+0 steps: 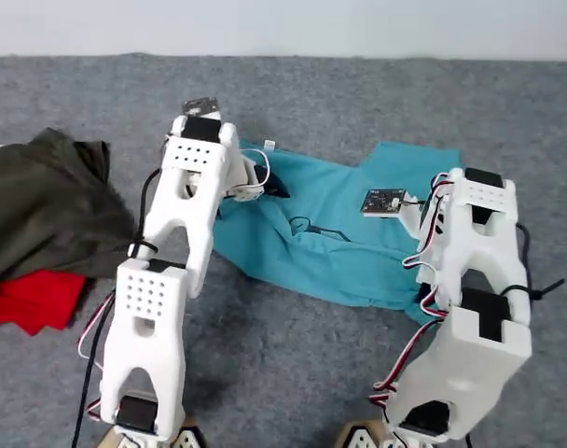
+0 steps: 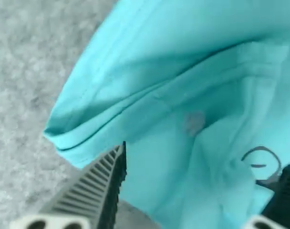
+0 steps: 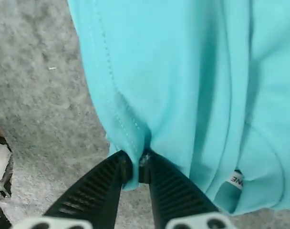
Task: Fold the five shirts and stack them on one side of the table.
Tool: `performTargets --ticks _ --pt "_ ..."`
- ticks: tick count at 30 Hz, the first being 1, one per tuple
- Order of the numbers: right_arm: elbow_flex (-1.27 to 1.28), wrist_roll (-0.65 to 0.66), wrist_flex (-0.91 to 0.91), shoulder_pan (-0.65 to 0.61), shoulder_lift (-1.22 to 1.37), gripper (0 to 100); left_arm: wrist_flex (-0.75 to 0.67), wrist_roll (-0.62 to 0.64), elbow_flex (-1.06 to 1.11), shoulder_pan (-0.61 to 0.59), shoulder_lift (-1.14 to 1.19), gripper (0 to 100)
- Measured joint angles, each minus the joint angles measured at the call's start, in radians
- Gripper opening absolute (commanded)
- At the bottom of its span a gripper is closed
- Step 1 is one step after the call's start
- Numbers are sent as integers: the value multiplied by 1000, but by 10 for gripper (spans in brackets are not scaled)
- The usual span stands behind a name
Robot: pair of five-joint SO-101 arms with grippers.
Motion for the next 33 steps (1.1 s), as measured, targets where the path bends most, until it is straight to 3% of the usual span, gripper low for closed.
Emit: performTargets --ticks 13,29,33 --pt "0 0 0 0 0 9 0 -3 -41 18 38 76" --pt "0 0 0 0 0 9 -63 -3 -41 18 48 63" --pt "0 0 0 0 0 9 -78 -3 -41 18 48 11"
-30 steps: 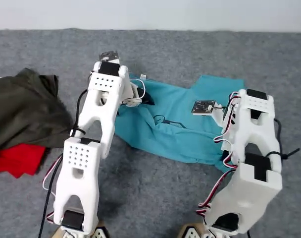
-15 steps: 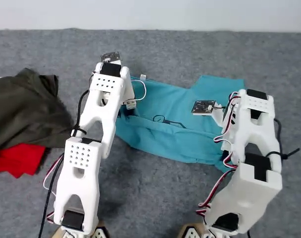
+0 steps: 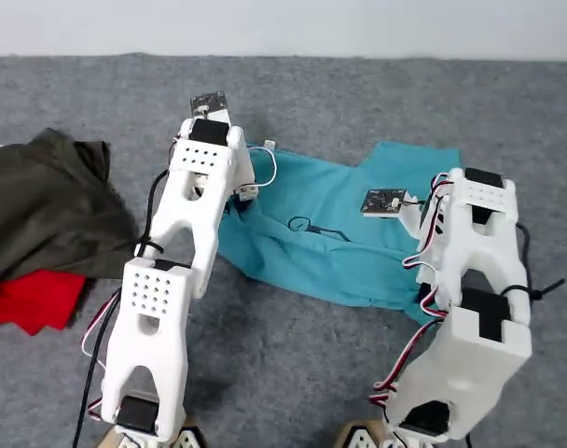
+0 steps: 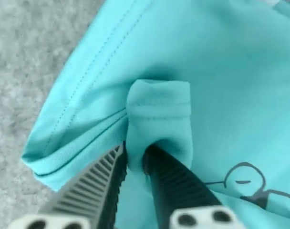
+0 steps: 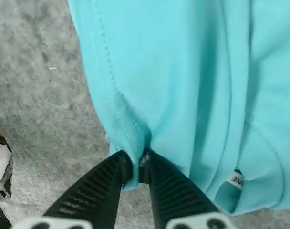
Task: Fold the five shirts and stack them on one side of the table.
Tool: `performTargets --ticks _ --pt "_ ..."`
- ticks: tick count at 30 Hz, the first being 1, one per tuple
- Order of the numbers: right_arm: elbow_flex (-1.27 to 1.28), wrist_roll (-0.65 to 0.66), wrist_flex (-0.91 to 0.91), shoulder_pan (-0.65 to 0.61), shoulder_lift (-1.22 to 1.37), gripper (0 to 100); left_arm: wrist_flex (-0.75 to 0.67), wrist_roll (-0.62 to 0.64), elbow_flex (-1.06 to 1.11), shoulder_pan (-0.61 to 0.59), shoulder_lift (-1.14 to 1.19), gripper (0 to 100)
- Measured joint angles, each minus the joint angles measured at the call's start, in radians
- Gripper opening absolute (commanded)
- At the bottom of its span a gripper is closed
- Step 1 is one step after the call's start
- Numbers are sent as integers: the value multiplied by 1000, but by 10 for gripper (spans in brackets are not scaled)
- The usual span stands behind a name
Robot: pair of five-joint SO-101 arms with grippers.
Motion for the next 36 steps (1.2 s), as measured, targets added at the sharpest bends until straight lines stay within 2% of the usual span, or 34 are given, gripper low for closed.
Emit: performTargets --ticks 8,19,28,36 --pt "0 0 21 9 -71 9 69 0 -43 0 0 13" --pt "0 0 21 57 -163 9 75 0 -80 -52 -21 13" --pt "0 -34 -155 69 -173 9 75 0 -80 -54 -34 13" --pt "0 -112 -414 64 -138 9 -68 0 -80 -54 -34 15"
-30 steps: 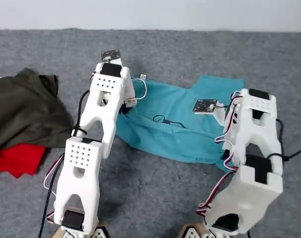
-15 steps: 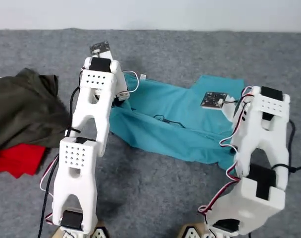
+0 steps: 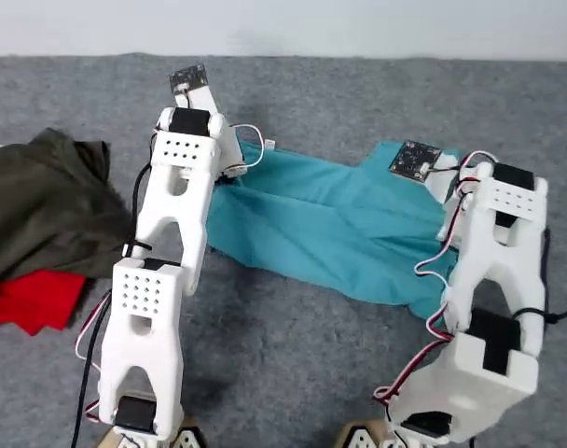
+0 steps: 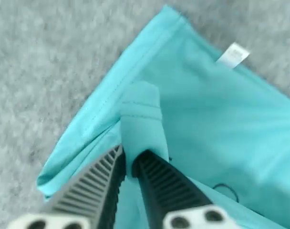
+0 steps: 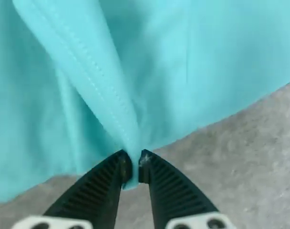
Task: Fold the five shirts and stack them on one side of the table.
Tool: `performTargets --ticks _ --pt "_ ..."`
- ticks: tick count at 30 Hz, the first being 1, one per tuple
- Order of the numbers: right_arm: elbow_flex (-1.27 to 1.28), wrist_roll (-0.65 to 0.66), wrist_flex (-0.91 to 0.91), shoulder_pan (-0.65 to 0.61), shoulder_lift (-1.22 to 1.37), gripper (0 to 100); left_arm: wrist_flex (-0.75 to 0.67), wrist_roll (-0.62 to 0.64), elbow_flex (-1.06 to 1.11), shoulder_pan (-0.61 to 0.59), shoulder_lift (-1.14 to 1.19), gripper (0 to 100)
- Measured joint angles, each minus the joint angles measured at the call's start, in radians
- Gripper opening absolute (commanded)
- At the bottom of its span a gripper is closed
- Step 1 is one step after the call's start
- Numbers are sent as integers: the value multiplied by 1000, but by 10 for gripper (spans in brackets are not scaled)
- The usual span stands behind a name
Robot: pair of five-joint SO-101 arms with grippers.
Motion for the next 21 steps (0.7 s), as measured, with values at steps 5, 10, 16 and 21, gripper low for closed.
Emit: performTargets --ticks 5,10,16,21 --pt "-43 -89 -121 -2 100 9 -54 0 0 0 6 15" --pt "-258 -178 -132 -2 255 9 -149 -68 -37 0 20 43" --pt "-597 -232 -138 -2 528 16 -311 -235 -49 2 20 145" --pt "-865 -287 -121 -2 744 106 -344 -296 -61 0 81 146"
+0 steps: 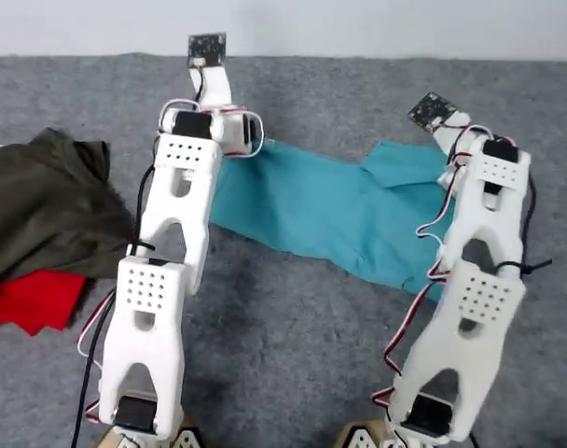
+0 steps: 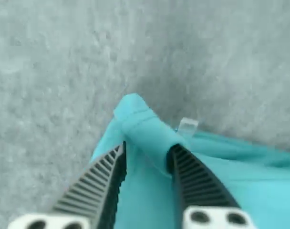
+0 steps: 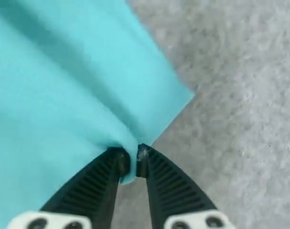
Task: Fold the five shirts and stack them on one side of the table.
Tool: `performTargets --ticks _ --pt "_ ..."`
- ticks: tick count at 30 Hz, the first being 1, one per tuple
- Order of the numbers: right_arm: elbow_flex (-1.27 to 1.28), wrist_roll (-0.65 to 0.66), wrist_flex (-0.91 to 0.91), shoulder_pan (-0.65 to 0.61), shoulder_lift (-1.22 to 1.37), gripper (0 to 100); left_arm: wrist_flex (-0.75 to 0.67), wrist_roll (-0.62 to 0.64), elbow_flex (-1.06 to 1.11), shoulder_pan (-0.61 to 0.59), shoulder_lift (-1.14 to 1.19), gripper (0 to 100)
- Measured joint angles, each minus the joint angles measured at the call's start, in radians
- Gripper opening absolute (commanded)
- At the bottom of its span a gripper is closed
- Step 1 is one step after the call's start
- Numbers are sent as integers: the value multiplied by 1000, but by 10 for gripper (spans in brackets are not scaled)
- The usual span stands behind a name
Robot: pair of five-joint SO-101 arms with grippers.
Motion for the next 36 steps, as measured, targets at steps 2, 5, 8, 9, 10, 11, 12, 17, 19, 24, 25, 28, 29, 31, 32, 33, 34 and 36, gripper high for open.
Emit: performTargets --ticks 2,5,8,9,10,11,12,17,19,24,25,28,29,31,32,33,34,36 --pt "-107 -3 34 0 68 217 0 -8 0 0 25 146" --pt "-262 -6 84 3 153 285 0 -12 0 0 37 148" --pt "-405 -6 147 3 218 273 0 -14 0 0 37 148" --pt "-453 -6 167 3 236 273 0 -14 0 0 37 148" --pt "-499 -6 184 3 253 273 -3 -14 0 0 37 148" --pt "-537 -6 199 3 270 273 -12 -14 0 0 37 148" --pt "-575 -6 212 3 284 273 -23 -14 0 0 37 148" --pt "-707 -6 273 3 319 272 -51 -14 -100 0 38 148" --pt "-738 -6 311 3 319 272 -52 -14 -155 -5 37 148" --pt "-799 -6 502 3 319 271 -38 -14 -199 -38 37 147" --pt "-809 -8 542 3 319 271 -37 -14 -201 -46 37 147" --pt "-833 -23 660 3 319 271 -25 -14 -201 -64 37 148" --pt "-847 -43 701 3 319 272 -3 -14 -203 -69 37 149" --pt "-873 -100 752 3 319 272 72 -14 -203 -71 37 149" --pt "-879 -132 756 3 318 272 123 -14 -203 -71 37 149" --pt "-882 -155 758 3 318 273 178 -14 -203 -71 37 152" --pt "-882 -166 758 3 315 273 235 -14 -203 -69 37 161" --pt "-850 -178 758 3 284 273 348 -15 -203 -68 37 192"
